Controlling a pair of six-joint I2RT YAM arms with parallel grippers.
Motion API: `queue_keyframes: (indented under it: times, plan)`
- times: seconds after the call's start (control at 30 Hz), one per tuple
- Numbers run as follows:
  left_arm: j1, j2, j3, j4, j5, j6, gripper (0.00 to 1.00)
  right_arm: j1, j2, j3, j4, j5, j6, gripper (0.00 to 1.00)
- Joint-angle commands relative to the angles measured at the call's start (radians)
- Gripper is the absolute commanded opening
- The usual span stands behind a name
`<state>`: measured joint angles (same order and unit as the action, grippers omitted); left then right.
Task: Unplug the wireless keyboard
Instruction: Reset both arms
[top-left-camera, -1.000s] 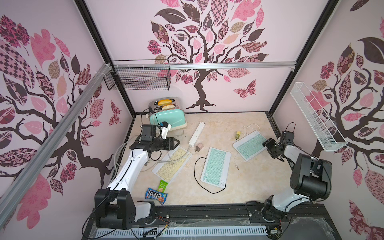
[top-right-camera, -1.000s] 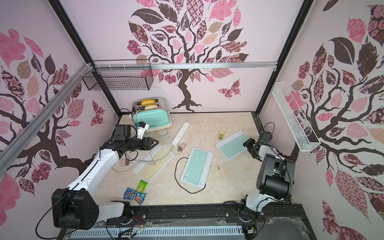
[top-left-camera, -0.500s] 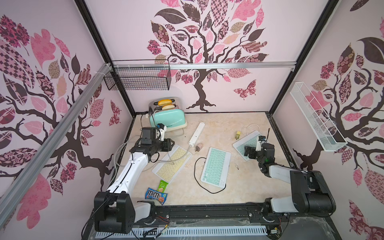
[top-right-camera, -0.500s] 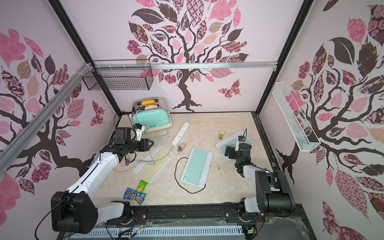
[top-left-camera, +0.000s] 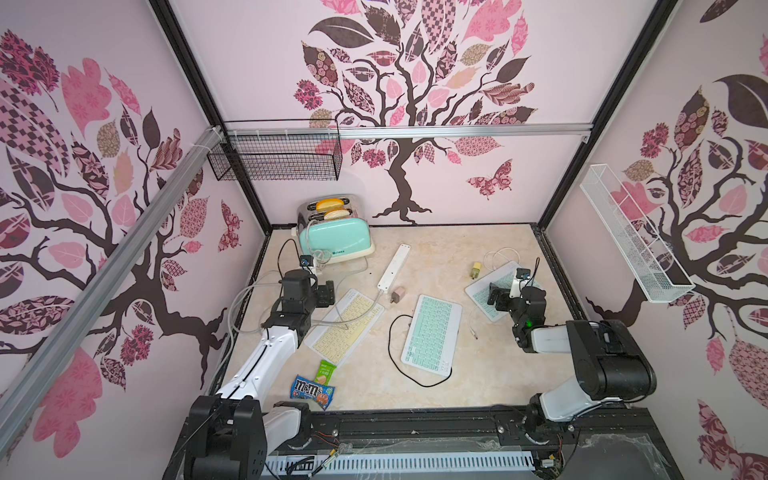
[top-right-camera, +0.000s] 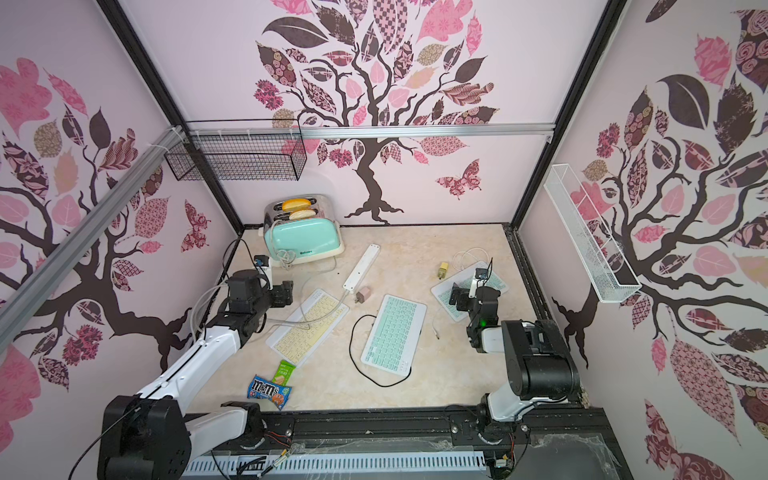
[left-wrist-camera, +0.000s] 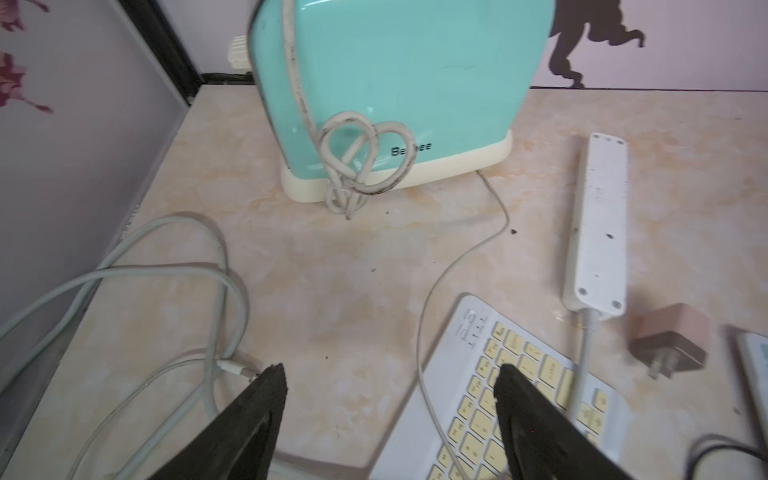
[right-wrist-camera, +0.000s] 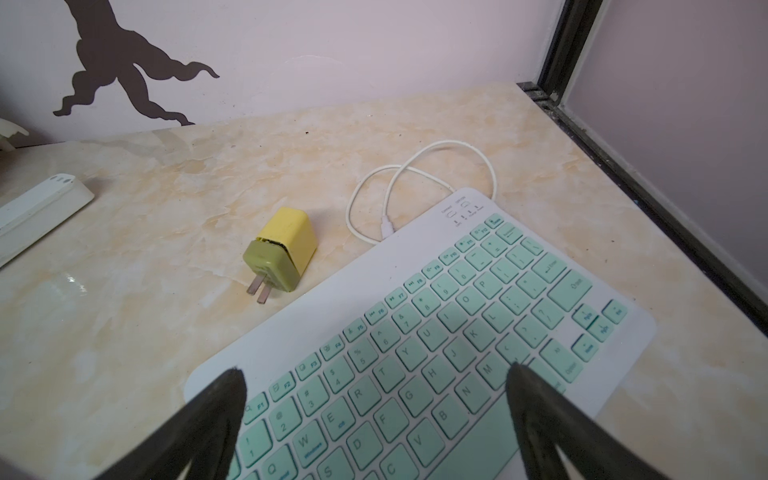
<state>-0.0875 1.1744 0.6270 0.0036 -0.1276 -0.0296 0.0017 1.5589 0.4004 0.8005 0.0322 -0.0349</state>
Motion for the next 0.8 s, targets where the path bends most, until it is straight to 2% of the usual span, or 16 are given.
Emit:
queue_keyframes:
  times: [0.0,0.1,0.2,0.3,0.37,0.47,0.53,0.6,0.63,0.7,0.77]
  plan:
    - [0.002,0.023,-0.129,0.353,-0.221,0.073,0.85,0.004,-0.014,0.024,-0.002,0.017,-0.003,0.99]
    - [0.0,0.073,-0.245,0.534,-0.22,0.067,0.88,0.005,-0.014,0.022,0.001,0.016,-0.003,1.0]
    - [0.003,0.154,-0.278,0.659,-0.213,0.1,0.92,0.004,-0.013,0.024,0.002,0.016,-0.003,0.99]
    - [0.043,0.221,-0.227,0.661,-0.138,0.092,0.95,0.005,-0.012,0.025,0.0,0.016,-0.003,0.99]
    - [0.081,0.262,-0.132,0.514,-0.075,0.066,0.96,0.005,-0.013,0.025,0.0,0.016,-0.003,0.99]
    - [0.095,0.283,-0.122,0.532,0.014,0.03,0.98,0.006,-0.013,0.025,0.0,0.017,-0.004,1.0]
    - [0.093,0.31,-0.22,0.747,0.085,0.035,0.98,0.005,-0.012,0.025,-0.001,0.017,-0.004,0.99]
    - [0.093,0.411,-0.29,0.985,0.063,0.026,0.98,0.005,-0.012,0.025,0.0,0.016,-0.004,0.99]
    - [0.094,0.417,-0.295,1.039,0.072,0.03,0.98,0.005,-0.012,0.024,0.0,0.016,-0.004,1.0]
    - [0.095,0.366,-0.235,0.825,0.064,0.02,0.98,0.005,-0.014,0.025,0.001,0.017,-0.005,0.99]
    - [0.126,0.407,-0.241,0.904,0.095,-0.009,0.98,0.004,-0.014,0.022,0.002,0.016,-0.003,1.0]
